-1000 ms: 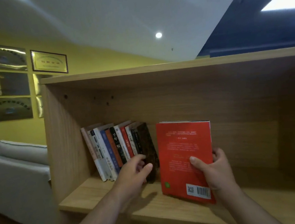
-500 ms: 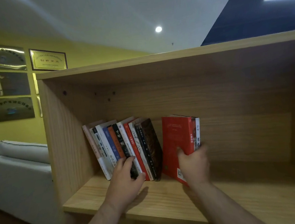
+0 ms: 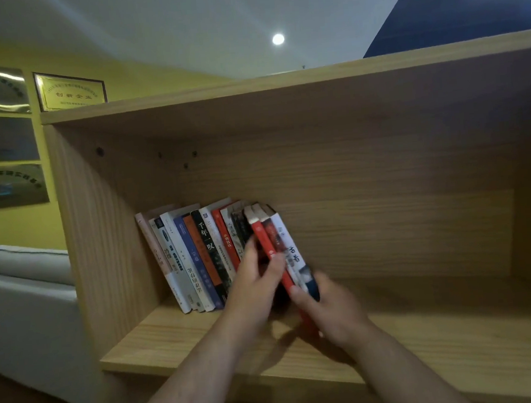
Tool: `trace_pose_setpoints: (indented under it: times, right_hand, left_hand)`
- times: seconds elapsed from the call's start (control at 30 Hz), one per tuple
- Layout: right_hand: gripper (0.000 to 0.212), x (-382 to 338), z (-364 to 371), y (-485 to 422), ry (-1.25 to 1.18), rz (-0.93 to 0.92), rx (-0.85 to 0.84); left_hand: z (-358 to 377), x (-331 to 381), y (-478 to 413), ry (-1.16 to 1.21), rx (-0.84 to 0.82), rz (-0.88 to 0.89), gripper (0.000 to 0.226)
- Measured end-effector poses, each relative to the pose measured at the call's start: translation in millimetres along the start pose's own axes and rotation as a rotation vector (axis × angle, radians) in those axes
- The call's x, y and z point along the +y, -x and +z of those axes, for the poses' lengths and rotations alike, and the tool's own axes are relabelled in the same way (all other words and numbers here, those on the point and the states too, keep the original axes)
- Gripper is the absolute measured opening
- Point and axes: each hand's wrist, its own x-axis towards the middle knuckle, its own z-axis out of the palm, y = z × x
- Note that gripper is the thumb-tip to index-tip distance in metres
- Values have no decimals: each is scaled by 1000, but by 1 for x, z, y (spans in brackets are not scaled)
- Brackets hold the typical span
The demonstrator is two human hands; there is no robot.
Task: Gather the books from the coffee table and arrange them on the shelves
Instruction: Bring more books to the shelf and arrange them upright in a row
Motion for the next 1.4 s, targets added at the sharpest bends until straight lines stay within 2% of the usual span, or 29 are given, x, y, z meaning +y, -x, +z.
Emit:
trace_pose_setpoints:
  times: [0.03,0.07,0.17,0.27,0.37,0.5,0.6,0.7,0.8,0.9,0.97,1.0,1.03,1.1,1.2,1.27,1.4]
  right_hand:
    - [16,1,-2,1,-133,32,-42]
    - [13,2,-3,1,-254,53,-81]
    - [39,5,-2,-3,-409,103,-171]
    - [56,5,3,-4,-332,58,-188]
    - [71,6,8,-6,-287,33,-143]
    - [87,5,14,-15,-150,14,-116]
    - [101,0,18,-24,-27,-1,-133]
    - [93,0,16,-32,57,-32,-180]
    - [101,9,14,-34,49,-56,-213]
    - [100,17,14,-33,-41,-55,-198]
    - [85,19,14,-36,-132,-32,-196]
    - [75,21,13,-39,-174,-18,-189]
    - [68,22,13,-40,-192,-13,-177]
    - [65,21,12,-40,-164,-45,-147]
    - [72,19,14,-42,-75,-62,-92]
    - [81,15,13,-42,-43,-3,-65]
    - [80,15,10,-41,-111,35,-46]
  left_hand:
    - [1,4,-7,30,44,-29,25]
    - [1,7,-12,42,79,-52,20]
    - [-6,5,-22,84,111,-132,18]
    - [-7,9,-32,33,49,-161,18]
    - [-10,11,-43,-152,5,-104,16]
    - [-24,12,-52,-353,145,-7,18]
    - [-37,12,-56,-424,119,-18,18]
    - [-46,10,-60,-507,71,-43,19]
    - [-45,6,-60,-540,193,-24,27]
    - [-41,1,-51,-473,348,12,50]
    - [-42,-1,-48,-656,392,120,77]
    - [-42,0,-49,-798,361,166,92]
    - [-42,3,-52,-918,303,187,97]
    - [-41,14,-60,-1034,194,151,89]
    - [-42,25,-67,-1087,155,102,78]
    - [-41,31,-66,-1067,164,91,74]
    - [-39,49,-72,-1013,105,77,57]
